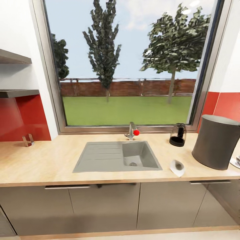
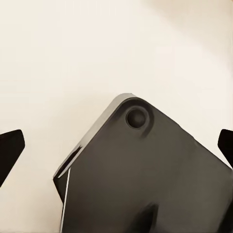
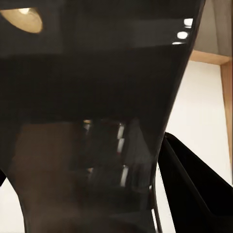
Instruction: Set up a coffee station on the kitchen countertop: keep the coffee maker on the countertop, move the bottle of coffee from the kitchen shelf to the counter next to the coffee maker, place a paper coffee filter on top of the coffee maker, put the saucer next to the coffee maker with the coffee cup on the saucer, and place the electric kettle next to the coffee maker.
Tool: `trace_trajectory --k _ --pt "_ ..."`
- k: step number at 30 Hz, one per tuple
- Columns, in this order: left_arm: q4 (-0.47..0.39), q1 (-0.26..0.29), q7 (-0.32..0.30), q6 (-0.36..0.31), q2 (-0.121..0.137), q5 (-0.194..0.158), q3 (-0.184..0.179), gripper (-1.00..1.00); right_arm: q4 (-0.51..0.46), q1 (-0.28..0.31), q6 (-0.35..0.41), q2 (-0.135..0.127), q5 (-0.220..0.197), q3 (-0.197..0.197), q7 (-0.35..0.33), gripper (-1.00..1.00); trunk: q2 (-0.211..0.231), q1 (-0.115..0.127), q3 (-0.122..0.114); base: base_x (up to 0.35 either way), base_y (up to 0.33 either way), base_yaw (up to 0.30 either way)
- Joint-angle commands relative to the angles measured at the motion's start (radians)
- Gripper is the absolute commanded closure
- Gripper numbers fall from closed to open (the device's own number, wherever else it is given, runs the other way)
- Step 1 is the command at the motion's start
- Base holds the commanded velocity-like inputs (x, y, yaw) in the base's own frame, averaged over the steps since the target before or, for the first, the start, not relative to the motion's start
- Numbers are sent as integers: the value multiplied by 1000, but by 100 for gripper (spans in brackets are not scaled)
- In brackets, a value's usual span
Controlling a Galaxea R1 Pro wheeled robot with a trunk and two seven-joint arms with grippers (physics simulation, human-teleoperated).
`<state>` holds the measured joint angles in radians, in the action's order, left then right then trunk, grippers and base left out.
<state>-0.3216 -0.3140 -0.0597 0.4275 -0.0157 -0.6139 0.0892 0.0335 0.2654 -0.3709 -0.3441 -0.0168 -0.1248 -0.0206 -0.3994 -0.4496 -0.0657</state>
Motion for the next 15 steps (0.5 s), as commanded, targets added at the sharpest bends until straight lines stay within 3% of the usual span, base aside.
trace_trajectory --k 1,15 --pt "-2 -1 -6 -1 -1 -3 7 -100 3 1 -5 0 -5 -4 -2 100 -1 0 0 0 -298 9" --pt "-2 -1 -6 -1 -1 -3 7 -100 4 1 11 -2 -5 -4 -5 100 -1 0 0 0 -298 1"
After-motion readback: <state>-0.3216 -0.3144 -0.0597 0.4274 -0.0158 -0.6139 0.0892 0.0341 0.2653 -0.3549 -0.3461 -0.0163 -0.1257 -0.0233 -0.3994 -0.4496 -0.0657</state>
